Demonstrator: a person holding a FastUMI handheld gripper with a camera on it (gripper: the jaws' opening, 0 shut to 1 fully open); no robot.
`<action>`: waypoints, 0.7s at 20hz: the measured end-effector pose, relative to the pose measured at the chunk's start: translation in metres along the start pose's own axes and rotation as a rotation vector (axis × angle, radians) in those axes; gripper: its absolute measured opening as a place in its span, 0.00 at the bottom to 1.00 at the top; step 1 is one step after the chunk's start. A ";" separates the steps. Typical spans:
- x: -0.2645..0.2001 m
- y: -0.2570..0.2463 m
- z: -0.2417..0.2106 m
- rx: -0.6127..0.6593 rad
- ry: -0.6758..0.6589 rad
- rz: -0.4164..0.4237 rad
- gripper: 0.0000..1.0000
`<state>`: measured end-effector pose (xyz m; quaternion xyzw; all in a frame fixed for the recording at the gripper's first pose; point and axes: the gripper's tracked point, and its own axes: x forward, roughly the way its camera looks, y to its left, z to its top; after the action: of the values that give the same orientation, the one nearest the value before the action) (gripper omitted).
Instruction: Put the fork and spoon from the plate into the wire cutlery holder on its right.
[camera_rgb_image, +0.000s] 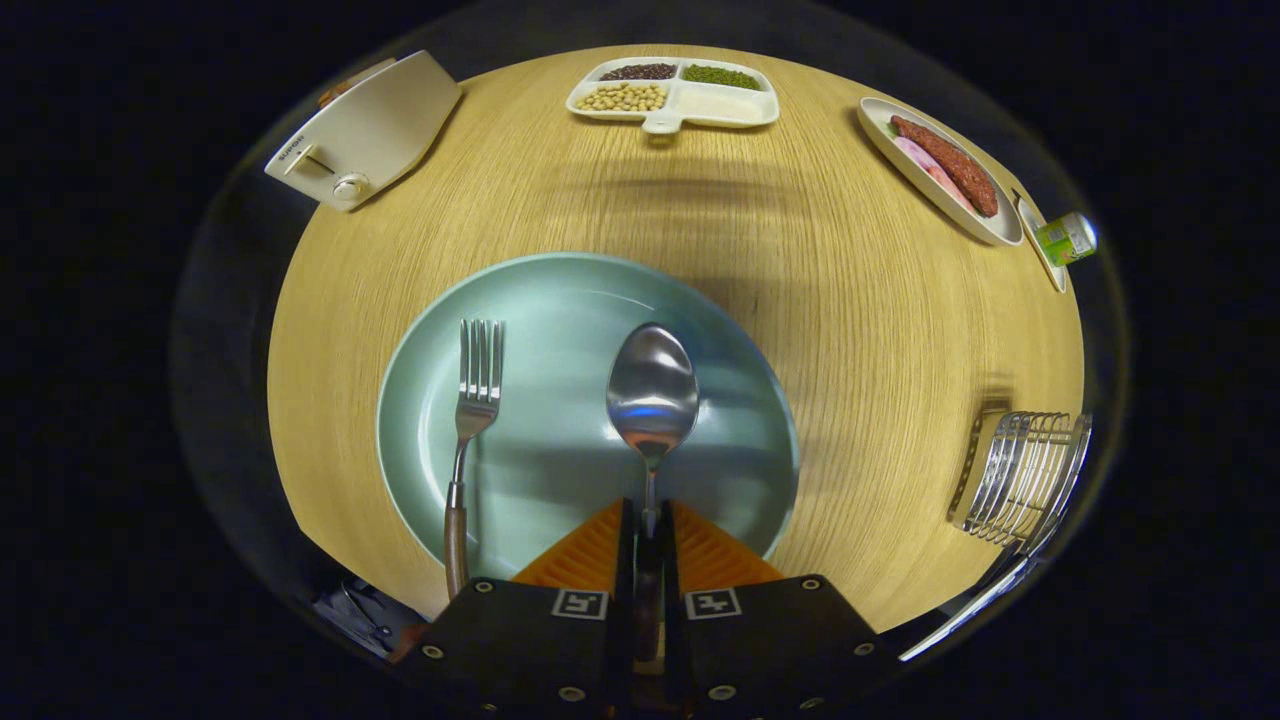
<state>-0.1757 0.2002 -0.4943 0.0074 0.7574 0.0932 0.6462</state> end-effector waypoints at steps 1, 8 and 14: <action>0.000 -0.001 0.000 0.011 -0.004 0.006 0.09; -0.009 -0.005 0.006 0.003 -0.129 0.015 0.04; -0.038 -0.014 0.016 0.014 -0.249 0.030 0.04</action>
<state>-0.1525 0.1836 -0.4616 0.0348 0.6717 0.0960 0.7338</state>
